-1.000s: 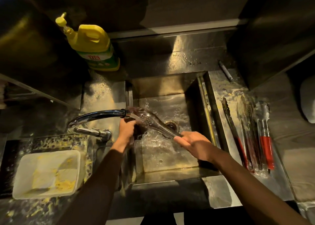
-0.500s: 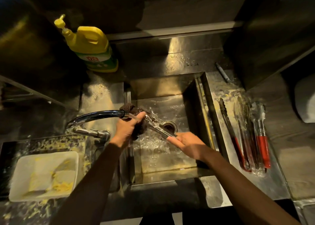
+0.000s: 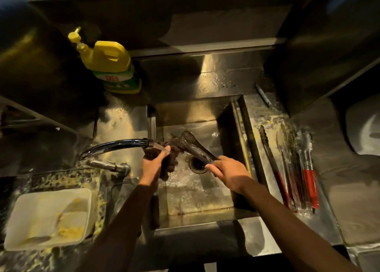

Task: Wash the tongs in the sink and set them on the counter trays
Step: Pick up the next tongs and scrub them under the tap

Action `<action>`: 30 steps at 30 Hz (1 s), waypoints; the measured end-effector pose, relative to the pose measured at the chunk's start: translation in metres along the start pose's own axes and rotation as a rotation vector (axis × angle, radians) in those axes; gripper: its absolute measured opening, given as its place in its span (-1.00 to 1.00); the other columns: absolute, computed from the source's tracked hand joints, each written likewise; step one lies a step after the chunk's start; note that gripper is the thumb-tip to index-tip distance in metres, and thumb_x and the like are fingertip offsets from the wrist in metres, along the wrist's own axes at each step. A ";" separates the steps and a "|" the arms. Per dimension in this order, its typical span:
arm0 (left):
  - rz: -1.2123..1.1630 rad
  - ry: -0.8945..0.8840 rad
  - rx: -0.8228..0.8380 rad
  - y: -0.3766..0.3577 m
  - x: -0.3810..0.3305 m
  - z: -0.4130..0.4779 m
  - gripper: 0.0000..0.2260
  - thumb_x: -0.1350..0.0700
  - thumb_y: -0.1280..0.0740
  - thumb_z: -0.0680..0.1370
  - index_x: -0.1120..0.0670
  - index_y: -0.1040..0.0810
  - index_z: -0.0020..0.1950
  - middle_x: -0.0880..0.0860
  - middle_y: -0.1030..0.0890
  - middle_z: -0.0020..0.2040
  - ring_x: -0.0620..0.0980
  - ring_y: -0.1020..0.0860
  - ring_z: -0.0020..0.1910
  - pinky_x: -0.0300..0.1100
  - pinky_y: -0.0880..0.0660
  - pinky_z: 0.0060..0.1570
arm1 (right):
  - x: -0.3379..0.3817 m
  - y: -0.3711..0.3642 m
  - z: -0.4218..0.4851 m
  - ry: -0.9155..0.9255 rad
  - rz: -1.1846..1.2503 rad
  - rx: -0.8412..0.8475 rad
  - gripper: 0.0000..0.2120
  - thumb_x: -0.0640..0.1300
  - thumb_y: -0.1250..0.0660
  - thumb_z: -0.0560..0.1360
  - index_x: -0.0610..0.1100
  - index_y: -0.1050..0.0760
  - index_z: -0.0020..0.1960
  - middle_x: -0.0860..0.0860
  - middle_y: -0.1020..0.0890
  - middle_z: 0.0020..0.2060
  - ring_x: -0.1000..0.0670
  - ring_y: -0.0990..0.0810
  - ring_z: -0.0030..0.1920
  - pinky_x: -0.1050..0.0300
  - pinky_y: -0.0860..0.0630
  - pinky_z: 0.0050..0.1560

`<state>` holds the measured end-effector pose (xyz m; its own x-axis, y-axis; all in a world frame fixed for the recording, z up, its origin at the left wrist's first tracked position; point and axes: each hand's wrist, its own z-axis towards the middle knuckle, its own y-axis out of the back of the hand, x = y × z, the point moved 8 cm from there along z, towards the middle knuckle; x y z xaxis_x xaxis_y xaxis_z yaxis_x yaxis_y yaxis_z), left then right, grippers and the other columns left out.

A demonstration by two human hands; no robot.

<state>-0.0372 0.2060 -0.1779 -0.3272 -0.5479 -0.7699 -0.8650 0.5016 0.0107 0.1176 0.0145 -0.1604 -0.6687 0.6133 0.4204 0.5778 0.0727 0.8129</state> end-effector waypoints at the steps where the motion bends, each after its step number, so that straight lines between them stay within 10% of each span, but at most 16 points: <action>1: -0.012 0.003 0.034 -0.005 0.002 -0.003 -0.81 0.07 -0.49 0.49 0.18 -0.66 -0.03 0.17 -0.69 -0.21 0.08 -0.61 -0.35 -0.11 -0.52 -0.36 | 0.002 -0.001 0.000 0.013 -0.030 -0.014 -0.55 0.24 -0.06 0.65 -0.02 -0.60 0.00 0.04 -0.46 -0.12 -0.05 -0.56 -0.15 0.11 -0.35 -0.18; 21: 0.069 -0.114 0.046 -0.067 -0.023 -0.100 -0.75 0.13 -0.54 0.42 0.16 -0.65 0.05 0.28 -0.67 -0.12 0.18 -0.61 -0.22 -0.02 -0.50 -0.22 | -0.015 0.067 -0.055 0.107 0.498 -0.279 -0.76 0.03 -0.13 0.68 0.00 -0.51 -0.04 0.06 -0.47 -0.10 0.13 -0.50 -0.14 0.04 -0.51 -0.12; 30: -0.018 -0.279 0.043 -0.096 -0.066 -0.154 -0.77 0.23 -0.51 0.44 -0.08 -0.62 -0.04 -0.04 -0.70 -0.15 -0.07 -0.65 -0.17 -0.08 -0.58 -0.14 | -0.024 0.123 -0.076 0.264 0.580 -0.429 -0.84 -0.05 -0.23 0.65 0.03 -0.59 0.11 0.12 -0.54 0.09 0.03 -0.43 0.13 0.07 -0.39 0.16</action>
<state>0.0084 0.0909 -0.0299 -0.1899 -0.3544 -0.9156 -0.8510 0.5246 -0.0266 0.1691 -0.0514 -0.0400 -0.4348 0.2486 0.8655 0.6737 -0.5480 0.4958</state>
